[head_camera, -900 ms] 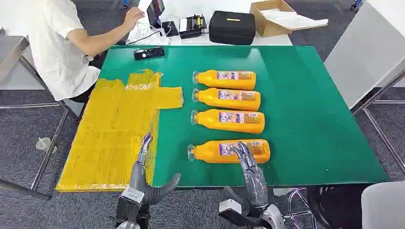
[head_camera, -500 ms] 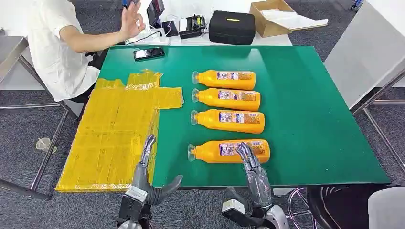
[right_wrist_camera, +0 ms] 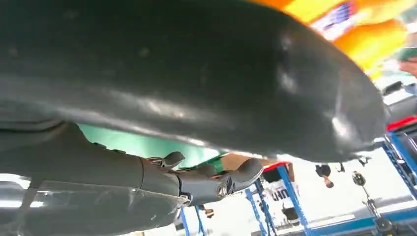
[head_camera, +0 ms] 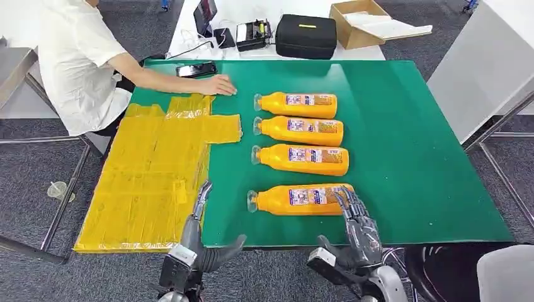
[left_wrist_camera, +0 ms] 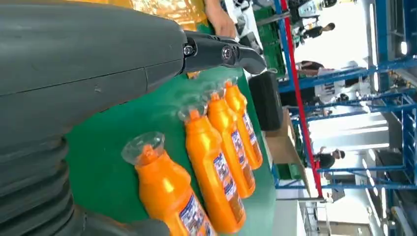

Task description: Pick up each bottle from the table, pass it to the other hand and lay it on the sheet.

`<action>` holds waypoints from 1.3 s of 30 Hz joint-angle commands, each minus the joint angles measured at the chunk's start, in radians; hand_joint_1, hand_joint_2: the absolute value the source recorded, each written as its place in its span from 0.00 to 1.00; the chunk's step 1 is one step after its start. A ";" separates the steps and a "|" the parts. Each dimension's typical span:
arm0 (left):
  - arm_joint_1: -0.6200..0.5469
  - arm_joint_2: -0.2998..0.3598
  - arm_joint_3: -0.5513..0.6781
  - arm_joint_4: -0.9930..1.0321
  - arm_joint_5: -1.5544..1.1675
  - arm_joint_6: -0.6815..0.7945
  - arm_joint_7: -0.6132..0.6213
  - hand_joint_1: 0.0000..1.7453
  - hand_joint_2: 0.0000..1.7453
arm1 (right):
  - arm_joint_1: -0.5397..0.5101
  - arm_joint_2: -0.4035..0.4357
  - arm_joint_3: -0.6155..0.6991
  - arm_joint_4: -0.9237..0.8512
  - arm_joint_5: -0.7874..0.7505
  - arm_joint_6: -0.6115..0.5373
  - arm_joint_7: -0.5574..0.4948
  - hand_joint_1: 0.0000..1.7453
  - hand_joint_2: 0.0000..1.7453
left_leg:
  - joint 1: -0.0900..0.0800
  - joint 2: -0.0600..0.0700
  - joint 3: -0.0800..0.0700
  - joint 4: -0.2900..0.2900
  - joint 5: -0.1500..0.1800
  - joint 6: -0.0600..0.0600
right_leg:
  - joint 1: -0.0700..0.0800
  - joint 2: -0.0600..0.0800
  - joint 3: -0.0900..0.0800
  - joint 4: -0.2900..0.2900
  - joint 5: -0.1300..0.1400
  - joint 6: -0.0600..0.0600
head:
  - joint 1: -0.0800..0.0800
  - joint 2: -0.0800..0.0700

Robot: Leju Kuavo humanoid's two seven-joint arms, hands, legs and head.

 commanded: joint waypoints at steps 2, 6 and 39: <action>-0.038 0.006 -0.045 0.076 0.005 0.001 0.003 0.00 1.00 | -0.124 -0.026 -0.045 0.103 0.027 0.103 0.017 0.00 0.00 | 0.000 0.004 0.004 0.000 -0.002 0.000 | 0.001 0.003 0.003 -0.001 0.000 -0.003 | 0.000 0.000; -0.041 0.006 -0.047 0.075 0.006 0.000 0.003 0.00 1.00 | -0.144 -0.022 -0.043 0.128 0.030 0.113 0.017 0.00 0.00 | 0.000 0.003 0.002 -0.001 -0.001 0.000 | 0.000 0.002 0.002 -0.001 0.000 -0.002 | 0.000 0.000; -0.055 -0.004 -0.042 0.081 0.022 0.007 -0.019 0.00 1.00 | -0.192 -0.012 -0.005 0.094 -0.170 0.342 -0.079 0.00 1.00 | 0.001 0.002 0.005 0.000 -0.002 0.000 | 0.001 0.001 0.005 -0.001 -0.001 -0.004 | 0.000 0.000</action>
